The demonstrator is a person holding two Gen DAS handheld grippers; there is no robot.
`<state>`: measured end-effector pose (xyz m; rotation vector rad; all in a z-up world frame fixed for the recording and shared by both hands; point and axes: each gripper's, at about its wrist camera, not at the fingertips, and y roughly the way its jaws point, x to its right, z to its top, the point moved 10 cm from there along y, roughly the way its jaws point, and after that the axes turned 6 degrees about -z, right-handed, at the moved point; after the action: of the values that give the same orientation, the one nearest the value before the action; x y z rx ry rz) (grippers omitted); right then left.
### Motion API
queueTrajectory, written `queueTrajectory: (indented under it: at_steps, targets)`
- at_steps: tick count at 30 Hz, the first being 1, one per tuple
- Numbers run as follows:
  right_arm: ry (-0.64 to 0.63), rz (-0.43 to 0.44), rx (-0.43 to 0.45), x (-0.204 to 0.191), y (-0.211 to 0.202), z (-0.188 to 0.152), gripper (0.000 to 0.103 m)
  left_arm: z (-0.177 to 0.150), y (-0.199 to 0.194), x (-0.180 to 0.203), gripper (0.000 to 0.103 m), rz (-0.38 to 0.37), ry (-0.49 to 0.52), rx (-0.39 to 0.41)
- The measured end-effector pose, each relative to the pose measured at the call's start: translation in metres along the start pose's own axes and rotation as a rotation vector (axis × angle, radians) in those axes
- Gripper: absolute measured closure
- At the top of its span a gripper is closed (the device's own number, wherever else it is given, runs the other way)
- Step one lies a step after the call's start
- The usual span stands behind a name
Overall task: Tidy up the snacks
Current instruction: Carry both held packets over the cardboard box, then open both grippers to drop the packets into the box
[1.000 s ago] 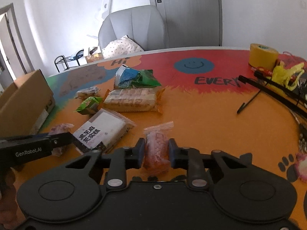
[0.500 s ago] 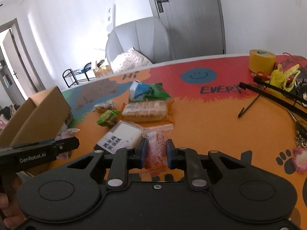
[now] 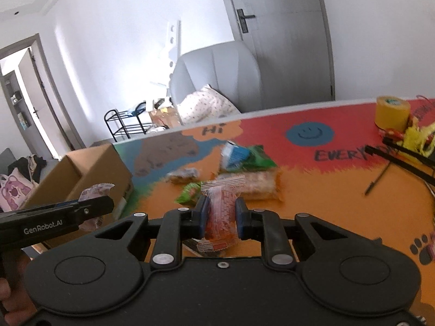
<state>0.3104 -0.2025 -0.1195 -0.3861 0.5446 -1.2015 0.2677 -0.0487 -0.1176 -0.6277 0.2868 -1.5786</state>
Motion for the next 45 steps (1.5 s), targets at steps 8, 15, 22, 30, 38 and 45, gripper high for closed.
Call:
queueTrajectory:
  at_steps: [8, 15, 22, 30, 38, 45]
  targets:
    - [-0.028, 0.038, 0.030, -0.028, -0.005, 0.013, 0.084, 0.018, -0.021, -0.014, 0.071, 0.017, -0.010, 0.049]
    - [-0.046, 0.082, 0.051, -0.054, -0.007, 0.021, 0.084, 0.028, -0.041, -0.034, 0.071, 0.047, -0.029, 0.081]
    - [-0.067, 0.126, 0.060, -0.081, -0.004, 0.025, 0.084, 0.039, -0.058, -0.067, 0.071, 0.096, -0.060, 0.111]
    - [-0.088, 0.155, 0.063, -0.104, 0.001, 0.029, 0.084, 0.047, -0.069, -0.101, 0.071, 0.147, -0.094, 0.127]
    - [-0.112, 0.176, 0.057, -0.126, 0.008, 0.031, 0.084, 0.048, -0.068, -0.125, 0.071, 0.168, -0.123, 0.126]
    - [-0.136, 0.189, 0.048, -0.145, 0.018, 0.032, 0.084, 0.044, -0.057, -0.140, 0.071, 0.161, -0.155, 0.109]
